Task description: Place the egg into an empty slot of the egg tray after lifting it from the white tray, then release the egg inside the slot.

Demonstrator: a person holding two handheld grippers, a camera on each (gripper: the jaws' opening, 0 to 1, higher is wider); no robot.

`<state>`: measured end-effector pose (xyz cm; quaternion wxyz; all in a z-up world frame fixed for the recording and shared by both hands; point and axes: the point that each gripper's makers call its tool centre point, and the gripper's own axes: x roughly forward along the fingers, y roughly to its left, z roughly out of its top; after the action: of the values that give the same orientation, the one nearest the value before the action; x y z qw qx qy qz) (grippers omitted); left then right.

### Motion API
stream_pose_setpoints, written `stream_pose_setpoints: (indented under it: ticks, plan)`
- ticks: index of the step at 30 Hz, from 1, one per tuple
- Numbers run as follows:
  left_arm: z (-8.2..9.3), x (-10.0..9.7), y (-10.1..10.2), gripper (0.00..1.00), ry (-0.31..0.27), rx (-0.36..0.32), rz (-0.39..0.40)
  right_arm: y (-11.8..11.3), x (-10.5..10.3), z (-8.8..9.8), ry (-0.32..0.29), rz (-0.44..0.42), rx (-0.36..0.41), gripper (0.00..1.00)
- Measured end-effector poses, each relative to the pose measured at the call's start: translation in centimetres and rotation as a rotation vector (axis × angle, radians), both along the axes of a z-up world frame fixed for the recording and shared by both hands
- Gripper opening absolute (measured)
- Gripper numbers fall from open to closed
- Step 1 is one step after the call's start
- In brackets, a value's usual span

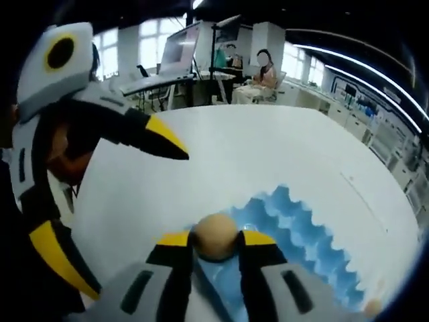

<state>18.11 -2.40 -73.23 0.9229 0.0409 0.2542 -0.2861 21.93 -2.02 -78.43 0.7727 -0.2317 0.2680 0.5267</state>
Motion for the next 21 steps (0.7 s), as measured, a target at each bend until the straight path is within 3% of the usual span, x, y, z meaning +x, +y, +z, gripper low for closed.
stream_pose_setpoints:
  ticks: [10, 21]
  plan:
    - [0.08, -0.25, -0.03, 0.76, 0.002, -0.003, -0.006, -0.01, -0.09, 0.01, -0.019, 0.021, -0.011, 0.26]
    - [0.41, -0.31, -0.18, 0.75, -0.001, -0.002, -0.011, -0.17, -0.07, 0.12, -0.043, 0.025, 0.032, 0.27]
